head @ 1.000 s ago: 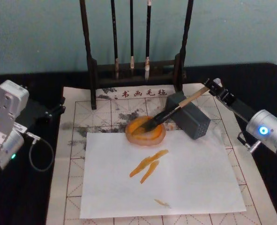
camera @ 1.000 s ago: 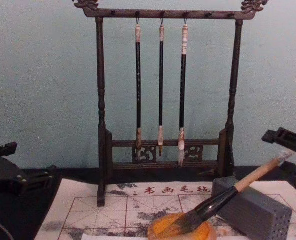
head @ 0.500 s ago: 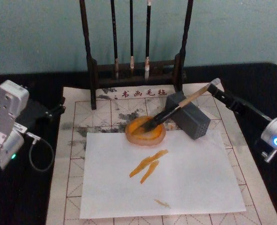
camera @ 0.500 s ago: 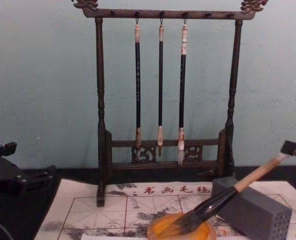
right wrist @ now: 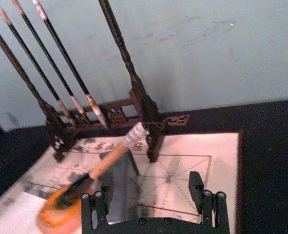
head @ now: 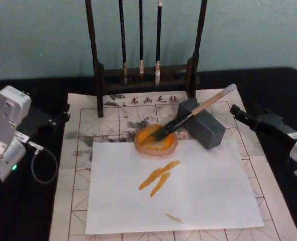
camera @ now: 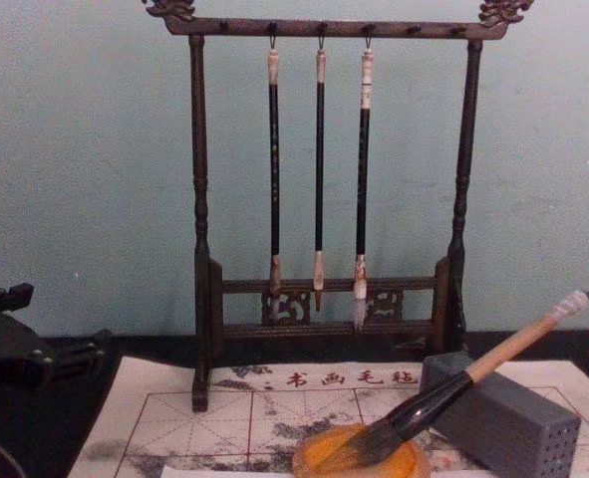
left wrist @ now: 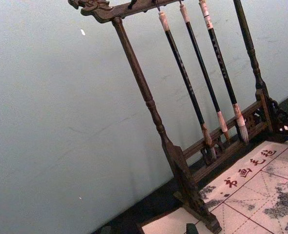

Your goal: Pick up the brush from the inkstone, write on the paper, then place the brush back to its original position.

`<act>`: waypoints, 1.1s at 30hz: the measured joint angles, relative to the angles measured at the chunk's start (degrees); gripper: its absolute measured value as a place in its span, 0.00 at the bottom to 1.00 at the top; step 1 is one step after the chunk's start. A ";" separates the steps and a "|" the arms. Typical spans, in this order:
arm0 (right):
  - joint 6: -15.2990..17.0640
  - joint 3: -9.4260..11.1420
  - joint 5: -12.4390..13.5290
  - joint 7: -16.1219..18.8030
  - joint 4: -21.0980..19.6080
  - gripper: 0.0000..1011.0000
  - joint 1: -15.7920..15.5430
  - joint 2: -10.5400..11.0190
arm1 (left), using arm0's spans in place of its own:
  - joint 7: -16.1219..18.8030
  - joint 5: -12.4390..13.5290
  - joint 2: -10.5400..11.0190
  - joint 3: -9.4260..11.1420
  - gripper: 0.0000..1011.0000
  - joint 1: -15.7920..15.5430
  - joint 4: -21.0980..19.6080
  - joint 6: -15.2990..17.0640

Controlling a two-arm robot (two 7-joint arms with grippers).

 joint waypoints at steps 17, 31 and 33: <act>-4.91 0.23 -7.56 -3.72 2.56 0.99 0.04 -2.49 | 0.00 0.00 0.00 0.00 0.99 0.00 0.00 0.00; -4.90 0.08 -7.59 -3.48 2.55 0.99 0.07 -2.30 | 0.00 0.00 0.00 0.00 0.99 0.00 0.00 0.00; -4.90 0.07 -7.59 -3.46 2.55 0.99 0.08 -2.28 | 0.00 0.00 0.00 0.00 0.99 0.00 0.00 0.00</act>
